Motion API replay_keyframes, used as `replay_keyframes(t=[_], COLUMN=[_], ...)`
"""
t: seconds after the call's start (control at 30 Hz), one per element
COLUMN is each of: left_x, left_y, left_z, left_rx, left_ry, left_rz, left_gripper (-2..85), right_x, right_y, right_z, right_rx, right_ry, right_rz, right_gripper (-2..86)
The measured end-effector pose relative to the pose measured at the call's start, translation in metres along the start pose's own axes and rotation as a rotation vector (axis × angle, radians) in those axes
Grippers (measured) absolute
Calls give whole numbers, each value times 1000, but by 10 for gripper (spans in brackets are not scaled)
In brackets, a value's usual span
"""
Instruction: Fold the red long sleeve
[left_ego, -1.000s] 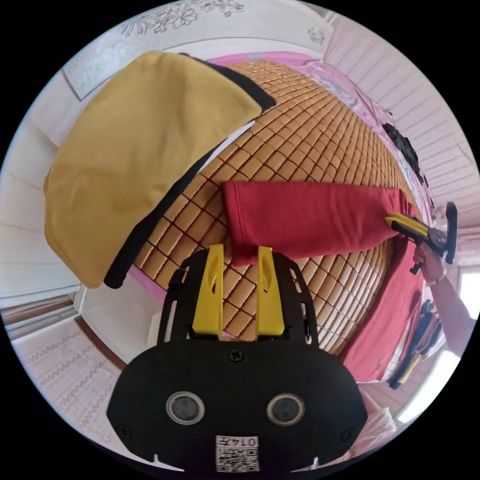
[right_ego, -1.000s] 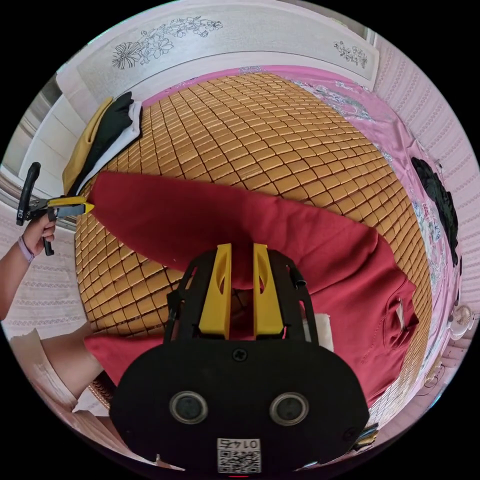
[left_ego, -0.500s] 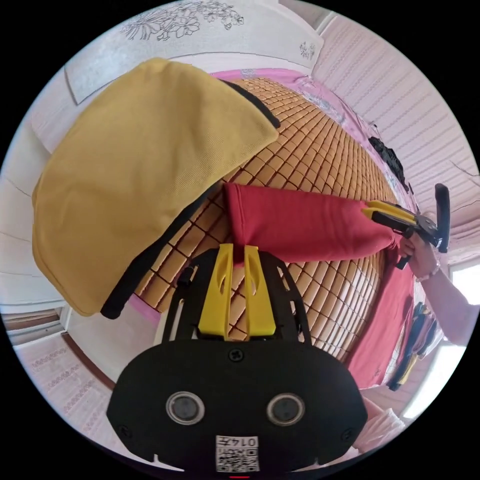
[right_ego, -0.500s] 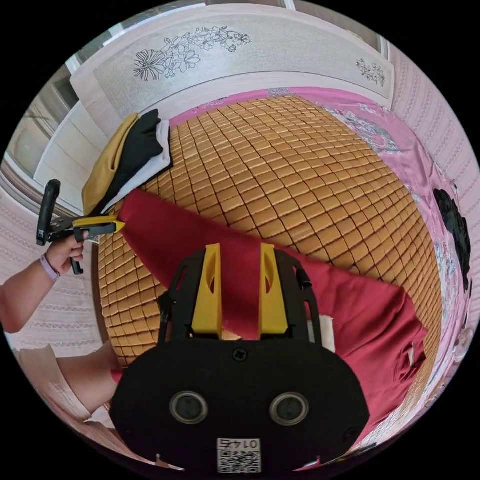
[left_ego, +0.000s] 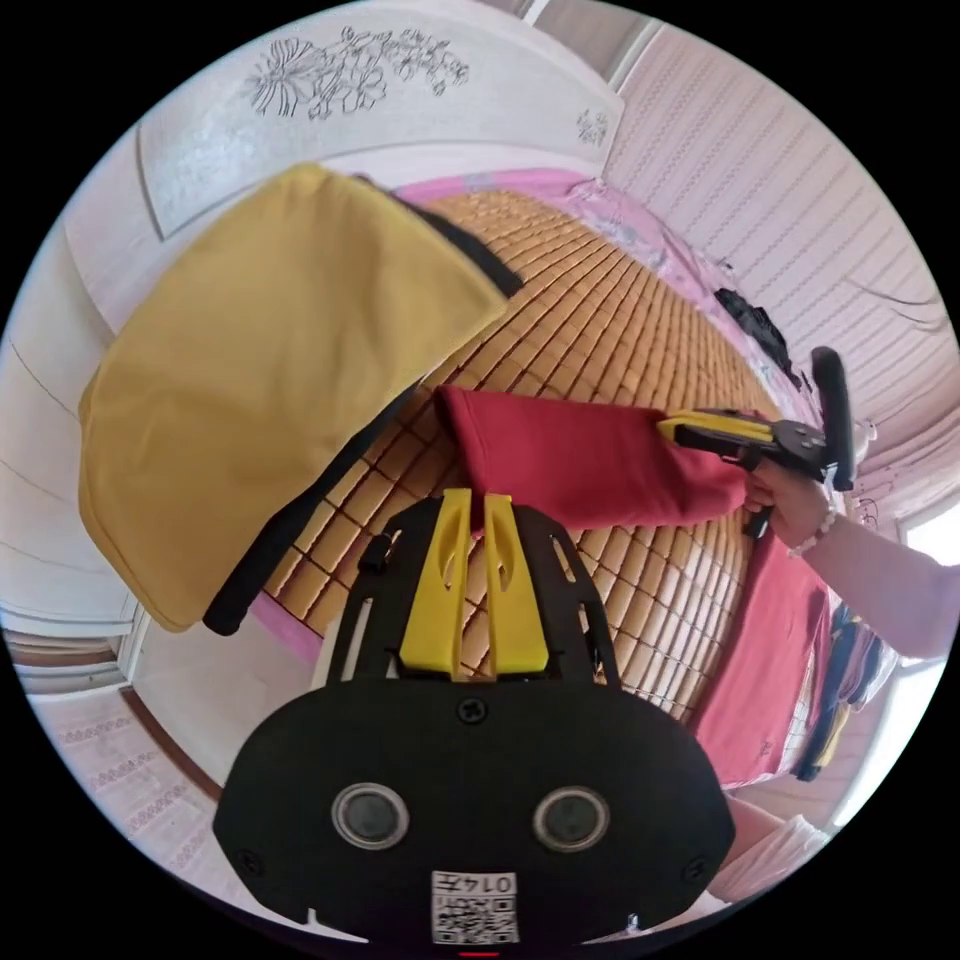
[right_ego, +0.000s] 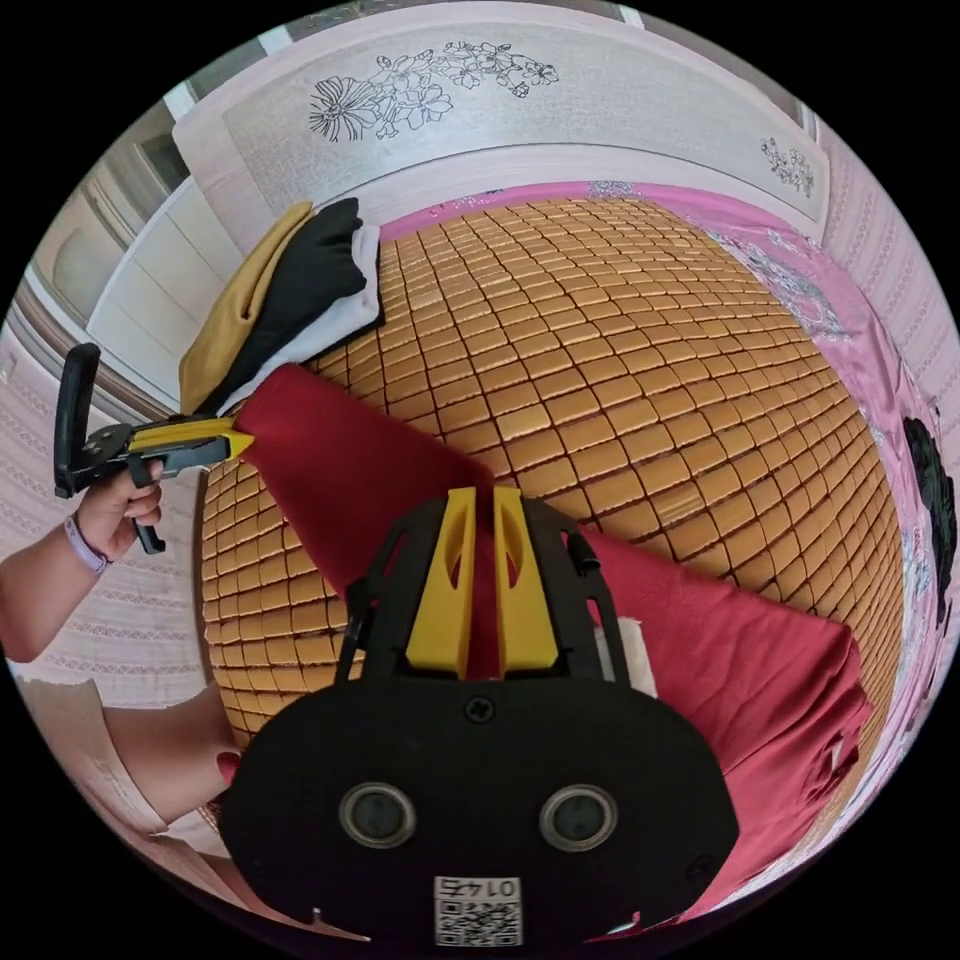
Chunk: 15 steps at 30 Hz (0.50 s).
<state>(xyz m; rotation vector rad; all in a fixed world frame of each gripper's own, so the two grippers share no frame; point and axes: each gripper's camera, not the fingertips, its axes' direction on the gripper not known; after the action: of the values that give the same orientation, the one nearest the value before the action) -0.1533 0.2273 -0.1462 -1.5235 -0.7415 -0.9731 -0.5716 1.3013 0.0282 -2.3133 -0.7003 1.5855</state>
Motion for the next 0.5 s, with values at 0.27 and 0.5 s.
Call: replay_keyframes(t=[0.27, 0.5], left_x=[102, 279], left_y=[-3, 26], left_z=[-81, -72], left_rx=[217, -165], left_ry=[583, 1128], left_rz=[372, 735], left_gripper=[-4, 9], right_x=[55, 79], right_y=[106, 316], right_z=[-135, -262], right_rx=[450, 512], right_ry=[-163, -20], right_rz=[306, 748], right_gripper=[16, 15])
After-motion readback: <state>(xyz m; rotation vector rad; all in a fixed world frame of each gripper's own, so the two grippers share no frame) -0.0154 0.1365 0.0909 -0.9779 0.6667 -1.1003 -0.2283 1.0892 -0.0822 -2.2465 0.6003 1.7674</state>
